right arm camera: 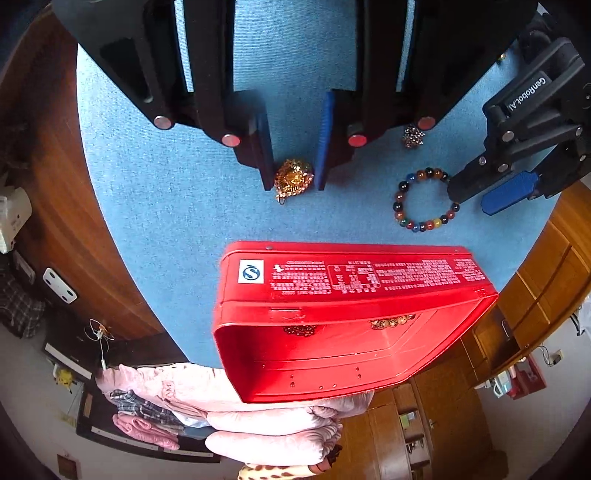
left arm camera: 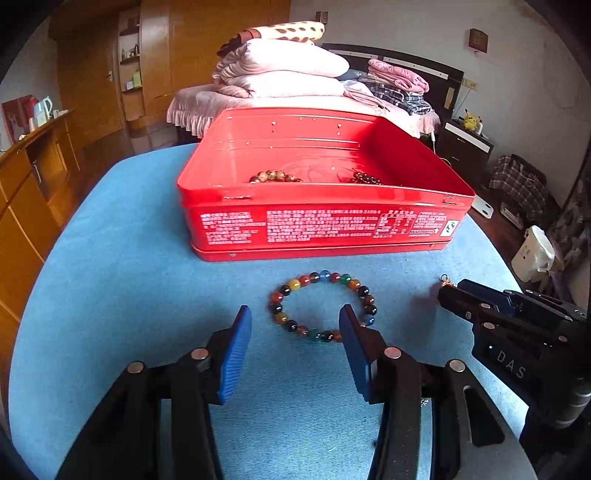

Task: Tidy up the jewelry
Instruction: 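Grasp the gold pendant with the right tool while the left tool grasps the multicolored bead bracelet, then carry the pendant and bead bracelet into the red tin while opening both tools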

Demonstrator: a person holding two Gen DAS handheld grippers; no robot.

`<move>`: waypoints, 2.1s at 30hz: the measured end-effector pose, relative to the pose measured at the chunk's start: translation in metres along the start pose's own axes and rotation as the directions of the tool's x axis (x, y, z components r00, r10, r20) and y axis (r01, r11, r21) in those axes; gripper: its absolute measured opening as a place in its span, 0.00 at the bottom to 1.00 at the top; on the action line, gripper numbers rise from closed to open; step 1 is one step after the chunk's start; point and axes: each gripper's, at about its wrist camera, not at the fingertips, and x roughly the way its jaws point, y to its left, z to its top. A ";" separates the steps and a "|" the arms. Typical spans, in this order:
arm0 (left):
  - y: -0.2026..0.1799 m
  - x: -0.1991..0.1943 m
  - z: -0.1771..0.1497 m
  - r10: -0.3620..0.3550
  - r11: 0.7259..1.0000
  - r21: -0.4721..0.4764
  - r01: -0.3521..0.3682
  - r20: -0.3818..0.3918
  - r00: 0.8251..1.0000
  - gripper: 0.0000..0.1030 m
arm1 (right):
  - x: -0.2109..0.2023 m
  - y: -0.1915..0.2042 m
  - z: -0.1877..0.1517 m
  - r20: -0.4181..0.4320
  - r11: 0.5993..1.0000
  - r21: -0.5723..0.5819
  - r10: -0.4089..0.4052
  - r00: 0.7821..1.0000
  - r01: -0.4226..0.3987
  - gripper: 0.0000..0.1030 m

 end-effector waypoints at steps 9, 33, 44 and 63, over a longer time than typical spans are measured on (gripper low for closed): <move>-0.026 0.015 0.008 -0.023 0.999 0.040 0.024 -0.027 0.999 0.38 | 0.002 -0.018 -0.001 0.001 1.000 0.022 0.015 1.000 -0.015 0.20; -0.028 0.033 0.014 -0.098 0.995 0.005 0.098 -0.083 0.992 0.08 | 0.005 -0.030 0.002 0.005 0.999 0.032 0.031 1.000 -0.031 0.21; 0.017 0.003 0.013 -0.100 0.992 -0.086 0.098 -0.025 0.995 0.08 | 0.000 -0.026 0.000 0.010 0.998 0.045 0.036 0.999 -0.036 0.21; 0.045 -0.033 0.030 -0.071 0.993 -0.093 0.076 0.061 0.996 0.08 | -0.021 0.029 0.024 0.049 0.997 -0.059 0.043 0.998 -0.040 0.21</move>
